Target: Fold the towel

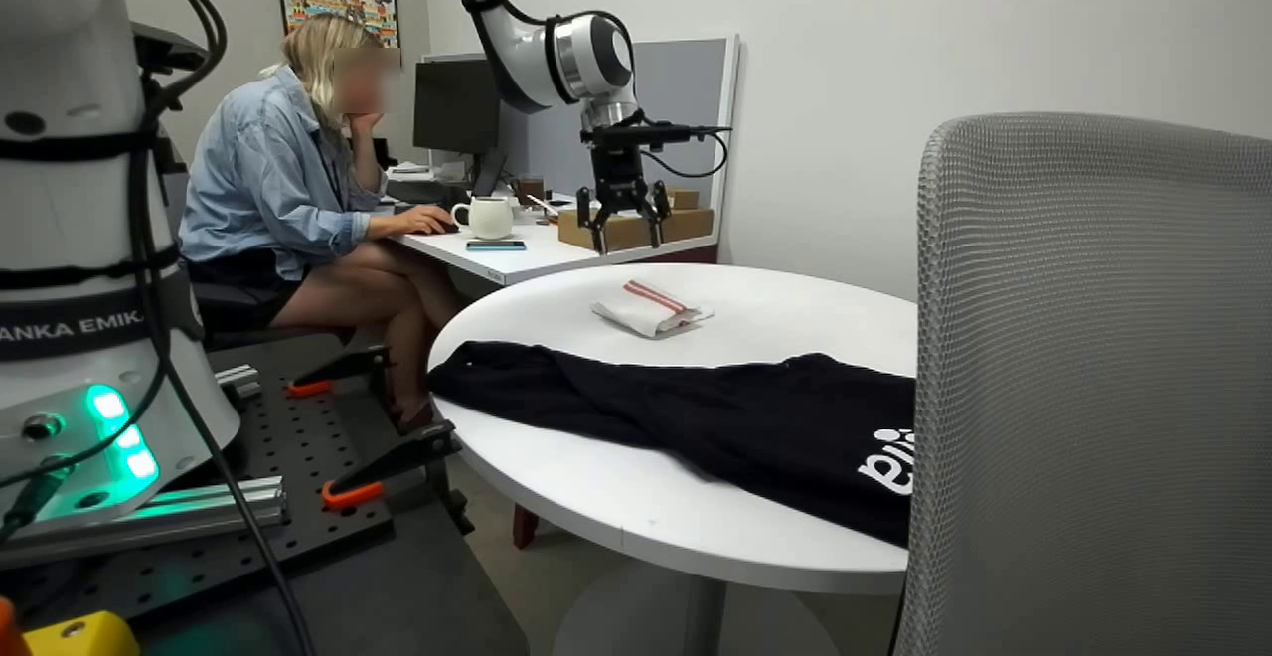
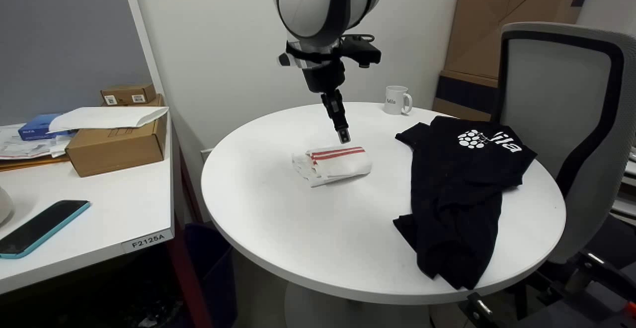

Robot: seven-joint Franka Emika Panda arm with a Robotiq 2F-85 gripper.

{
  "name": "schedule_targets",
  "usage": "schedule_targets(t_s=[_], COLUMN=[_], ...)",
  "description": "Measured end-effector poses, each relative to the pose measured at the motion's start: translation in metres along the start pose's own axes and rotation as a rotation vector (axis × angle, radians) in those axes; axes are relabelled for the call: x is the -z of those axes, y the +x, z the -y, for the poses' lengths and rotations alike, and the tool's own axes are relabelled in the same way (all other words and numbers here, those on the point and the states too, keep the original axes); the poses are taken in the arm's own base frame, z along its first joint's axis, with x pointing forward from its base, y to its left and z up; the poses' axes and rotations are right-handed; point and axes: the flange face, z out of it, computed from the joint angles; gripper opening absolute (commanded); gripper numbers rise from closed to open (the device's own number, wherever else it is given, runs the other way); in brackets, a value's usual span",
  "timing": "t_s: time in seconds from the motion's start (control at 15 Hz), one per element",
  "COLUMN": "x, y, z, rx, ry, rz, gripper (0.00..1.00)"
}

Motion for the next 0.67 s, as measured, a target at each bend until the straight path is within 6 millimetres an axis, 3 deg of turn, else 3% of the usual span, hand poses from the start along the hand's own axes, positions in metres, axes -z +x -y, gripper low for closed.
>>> schedule_targets(t_s=[0.33,0.67], x=[0.072,0.121], y=[-0.043,-0.127], z=[0.004,0.014], rx=[-0.259,-0.529], ry=[0.019,0.072], rz=[-0.035,-0.056], gripper=[1.0,1.0])
